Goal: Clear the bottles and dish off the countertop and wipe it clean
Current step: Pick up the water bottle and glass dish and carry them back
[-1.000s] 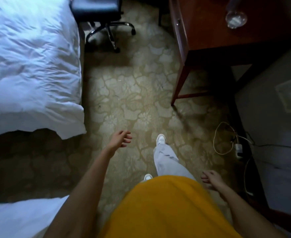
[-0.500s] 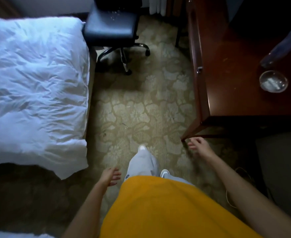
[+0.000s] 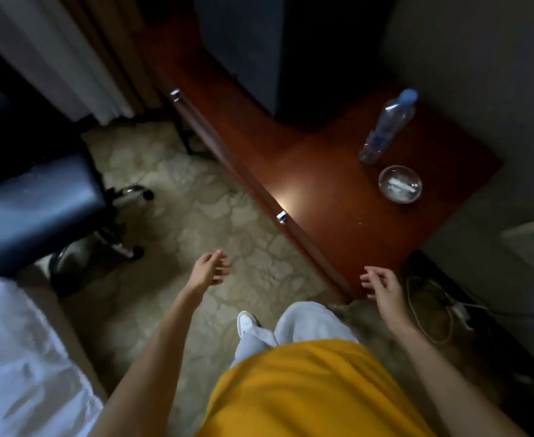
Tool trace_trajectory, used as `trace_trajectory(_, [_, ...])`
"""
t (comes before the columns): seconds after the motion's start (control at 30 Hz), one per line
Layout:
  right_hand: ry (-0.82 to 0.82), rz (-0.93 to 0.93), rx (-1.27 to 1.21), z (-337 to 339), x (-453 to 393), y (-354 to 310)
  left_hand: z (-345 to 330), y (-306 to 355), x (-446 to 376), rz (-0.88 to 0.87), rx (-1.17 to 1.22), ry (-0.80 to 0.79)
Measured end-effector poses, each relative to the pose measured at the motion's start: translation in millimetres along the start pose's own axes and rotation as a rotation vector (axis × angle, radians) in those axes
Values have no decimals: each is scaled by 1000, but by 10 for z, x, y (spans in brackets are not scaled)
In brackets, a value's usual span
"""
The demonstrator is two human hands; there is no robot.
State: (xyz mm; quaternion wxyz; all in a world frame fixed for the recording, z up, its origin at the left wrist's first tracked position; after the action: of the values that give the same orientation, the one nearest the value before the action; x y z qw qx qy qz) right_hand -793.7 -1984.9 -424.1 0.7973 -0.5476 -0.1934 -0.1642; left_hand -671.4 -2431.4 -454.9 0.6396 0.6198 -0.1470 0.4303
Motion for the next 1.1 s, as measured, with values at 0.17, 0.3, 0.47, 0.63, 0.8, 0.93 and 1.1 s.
trace_trajectory(0.17, [193,19,-169,-5,-169,-365,-581,1128,-569,-112,-54,-145])
trace_trajectory(0.3, [299,55,-250,33,-491,-702,-1295,1863,-775,-220,-54,-300])
trace_trajectory(0.47, [493,-12,-346,264,-920,-786,-2023,2672,-857,-317,-89,-417])
trace_trajectory(0.63, [618,-191,-380,514,-1235,-693,-2667,3411,-1100,-591,-315,-452])
trace_trajectory(0.8, [624,-321,-381,508,-1556,-616,-3301,3734,-1418,-679,-402,-526])
trace_trajectory(0.93, [578,-362,-391,381,-1776,-651,-3648,3675,-1629,-620,-442,-613])
trace_trajectory(1.1, [616,-441,-402,304,-1944,-729,-3822,3599,-1745,-585,-481,-614])
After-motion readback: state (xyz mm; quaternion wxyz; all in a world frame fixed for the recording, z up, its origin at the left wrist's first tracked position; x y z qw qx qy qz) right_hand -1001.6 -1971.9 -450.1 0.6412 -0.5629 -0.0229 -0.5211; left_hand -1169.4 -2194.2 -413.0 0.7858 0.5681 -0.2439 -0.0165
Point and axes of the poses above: each hand's wrist, its own x-axis away from the middle knuckle, its own z-axis out of the back of the hand, y = z × x, the point moved 8 cm from there along -x, towards the middle knuckle, and after that the axes turned 4 degrees about -x, right-handed, at the moved point
